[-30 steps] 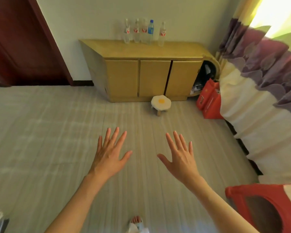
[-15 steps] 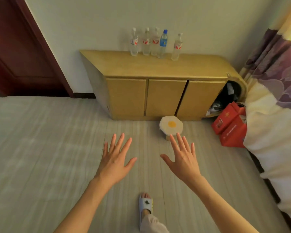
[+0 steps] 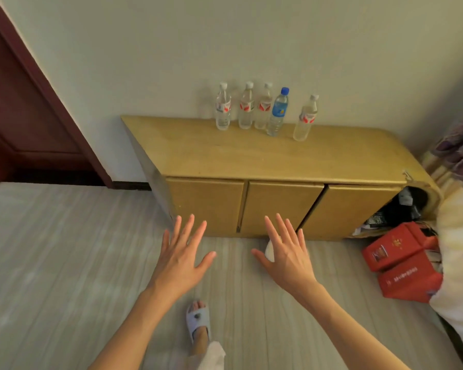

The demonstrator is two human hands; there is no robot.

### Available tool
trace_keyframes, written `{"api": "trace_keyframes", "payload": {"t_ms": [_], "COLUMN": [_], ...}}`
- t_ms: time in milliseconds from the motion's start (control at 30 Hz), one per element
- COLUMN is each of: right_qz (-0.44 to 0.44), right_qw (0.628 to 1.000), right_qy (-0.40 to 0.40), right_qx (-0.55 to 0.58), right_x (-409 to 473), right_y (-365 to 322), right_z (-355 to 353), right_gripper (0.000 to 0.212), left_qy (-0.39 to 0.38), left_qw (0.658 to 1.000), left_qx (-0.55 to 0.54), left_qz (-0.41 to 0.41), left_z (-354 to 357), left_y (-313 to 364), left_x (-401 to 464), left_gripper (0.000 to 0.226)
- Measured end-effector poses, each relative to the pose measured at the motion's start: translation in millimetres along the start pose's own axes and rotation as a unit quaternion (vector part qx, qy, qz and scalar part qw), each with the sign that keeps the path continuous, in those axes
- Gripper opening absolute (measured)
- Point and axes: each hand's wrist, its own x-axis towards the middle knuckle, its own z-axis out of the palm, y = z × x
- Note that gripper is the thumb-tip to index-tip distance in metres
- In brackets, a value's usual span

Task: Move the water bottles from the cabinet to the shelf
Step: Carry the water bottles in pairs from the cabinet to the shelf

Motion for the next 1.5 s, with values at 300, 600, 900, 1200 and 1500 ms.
{"api": "trace_keyframes", "payload": {"t_ms": [300, 600, 900, 1200, 1500], "right_qz": [0.055, 0.096, 0.034, 0.007, 0.012], "right_qw": [0.998, 0.995, 0.998, 0.993, 0.992], "right_qy": [0.039, 0.005, -0.021, -0.010, 0.017], "right_qx": [0.010, 0.017, 0.041, 0.120, 0.128], "right_x": [208, 352, 535, 685, 708], "right_y": [5, 37, 87, 103, 105], "right_z": [-10, -8, -19, -29, -21], "right_gripper": [0.074, 0.074, 0.070, 0.059, 0.037], "left_qy": [0.003, -0.057, -0.070, -0.031, 0.007], "left_qw": [0.999, 0.996, 0.997, 0.998, 0.998], "left_qx": [0.013, 0.029, 0.025, 0.042, -0.064], "left_qz": [0.049, 0.064, -0.002, 0.032, 0.020], "left_z": [-39, -35, -35, -41, -38], "left_y": [-72, -94, -89, -76, -85], "left_x": [225, 376, 531, 689, 709], "left_gripper": [0.084, 0.082, 0.067, 0.060, 0.040]}}
